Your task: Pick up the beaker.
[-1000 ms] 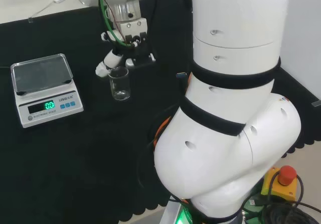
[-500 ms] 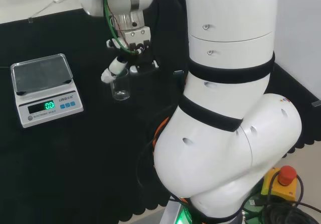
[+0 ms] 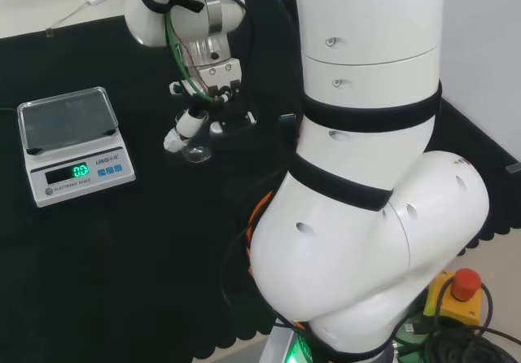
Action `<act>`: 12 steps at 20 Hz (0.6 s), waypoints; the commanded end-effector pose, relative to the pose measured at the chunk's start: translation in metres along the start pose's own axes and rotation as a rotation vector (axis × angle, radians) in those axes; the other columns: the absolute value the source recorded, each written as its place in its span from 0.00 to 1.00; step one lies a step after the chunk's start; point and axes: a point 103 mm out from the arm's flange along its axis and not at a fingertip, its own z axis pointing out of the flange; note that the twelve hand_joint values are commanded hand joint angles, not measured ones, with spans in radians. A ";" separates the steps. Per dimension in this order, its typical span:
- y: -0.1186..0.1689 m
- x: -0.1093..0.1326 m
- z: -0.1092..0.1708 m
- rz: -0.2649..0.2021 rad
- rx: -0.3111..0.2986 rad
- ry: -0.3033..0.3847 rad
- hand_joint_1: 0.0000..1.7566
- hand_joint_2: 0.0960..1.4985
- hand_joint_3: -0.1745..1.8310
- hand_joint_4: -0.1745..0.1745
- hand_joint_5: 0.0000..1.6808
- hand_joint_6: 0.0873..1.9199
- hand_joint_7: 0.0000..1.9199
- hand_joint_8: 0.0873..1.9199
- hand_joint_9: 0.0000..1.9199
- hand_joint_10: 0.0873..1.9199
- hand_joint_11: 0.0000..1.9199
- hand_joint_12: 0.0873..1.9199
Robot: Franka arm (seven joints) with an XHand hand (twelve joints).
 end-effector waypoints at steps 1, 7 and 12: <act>0.004 0.004 0.003 0.005 -0.011 -0.008 0.35 0.37 0.09 0.61 0.00 0.00 0.00 0.20 0.01 0.47 0.00 0.71; 0.013 0.006 0.013 0.017 0.000 -0.005 0.37 0.38 0.10 0.62 0.00 0.00 0.00 0.21 0.01 0.47 0.00 0.70; 0.015 0.005 0.017 0.027 0.009 -0.015 0.39 0.39 0.10 0.63 0.01 0.00 0.00 0.24 0.02 0.47 0.00 0.72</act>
